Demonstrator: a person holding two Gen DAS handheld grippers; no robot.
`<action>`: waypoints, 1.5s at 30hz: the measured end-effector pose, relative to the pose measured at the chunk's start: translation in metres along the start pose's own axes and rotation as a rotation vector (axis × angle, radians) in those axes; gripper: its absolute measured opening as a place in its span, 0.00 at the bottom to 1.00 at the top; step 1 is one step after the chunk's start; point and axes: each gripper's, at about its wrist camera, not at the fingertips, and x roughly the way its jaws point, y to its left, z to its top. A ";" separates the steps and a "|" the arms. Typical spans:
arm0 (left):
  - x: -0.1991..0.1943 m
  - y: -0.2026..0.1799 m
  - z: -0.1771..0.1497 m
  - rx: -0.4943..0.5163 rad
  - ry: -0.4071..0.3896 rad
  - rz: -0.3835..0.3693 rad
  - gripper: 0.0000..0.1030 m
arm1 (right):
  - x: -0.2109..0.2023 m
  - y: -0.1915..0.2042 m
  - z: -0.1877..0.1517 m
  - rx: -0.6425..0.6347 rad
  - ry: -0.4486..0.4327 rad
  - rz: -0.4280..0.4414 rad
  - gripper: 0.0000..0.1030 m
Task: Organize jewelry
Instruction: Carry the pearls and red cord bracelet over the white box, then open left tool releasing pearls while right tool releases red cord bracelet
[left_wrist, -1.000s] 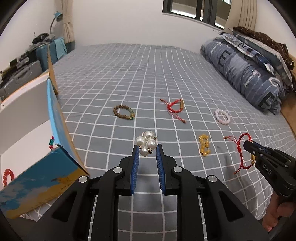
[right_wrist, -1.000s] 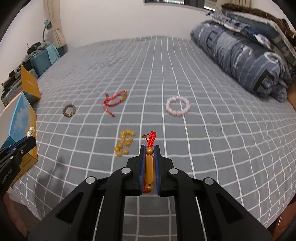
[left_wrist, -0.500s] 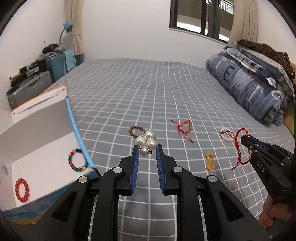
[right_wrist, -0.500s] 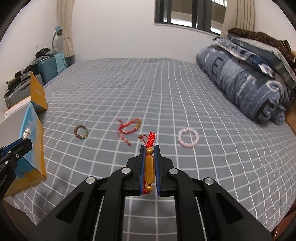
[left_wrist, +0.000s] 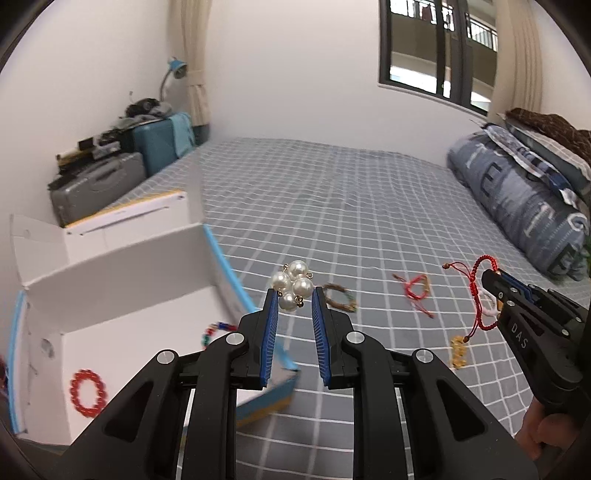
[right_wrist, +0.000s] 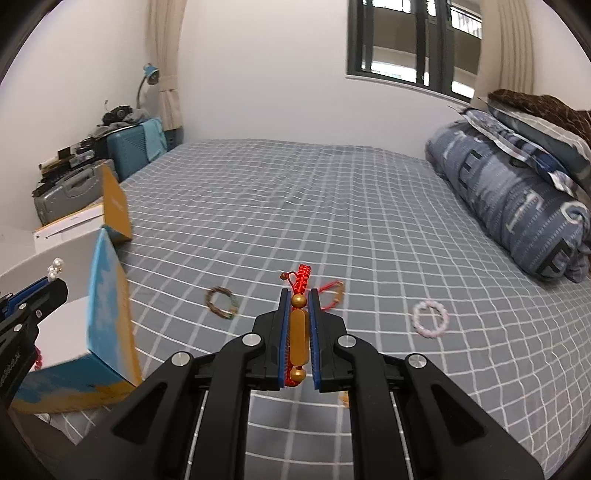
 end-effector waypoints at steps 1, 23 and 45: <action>-0.003 0.006 0.001 -0.005 -0.005 0.006 0.18 | 0.000 0.008 0.002 -0.006 -0.002 0.012 0.08; -0.036 0.136 -0.009 -0.134 -0.016 0.245 0.18 | -0.006 0.160 0.021 -0.164 -0.049 0.254 0.08; -0.003 0.225 -0.049 -0.299 0.182 0.375 0.18 | 0.032 0.276 -0.013 -0.295 0.122 0.419 0.09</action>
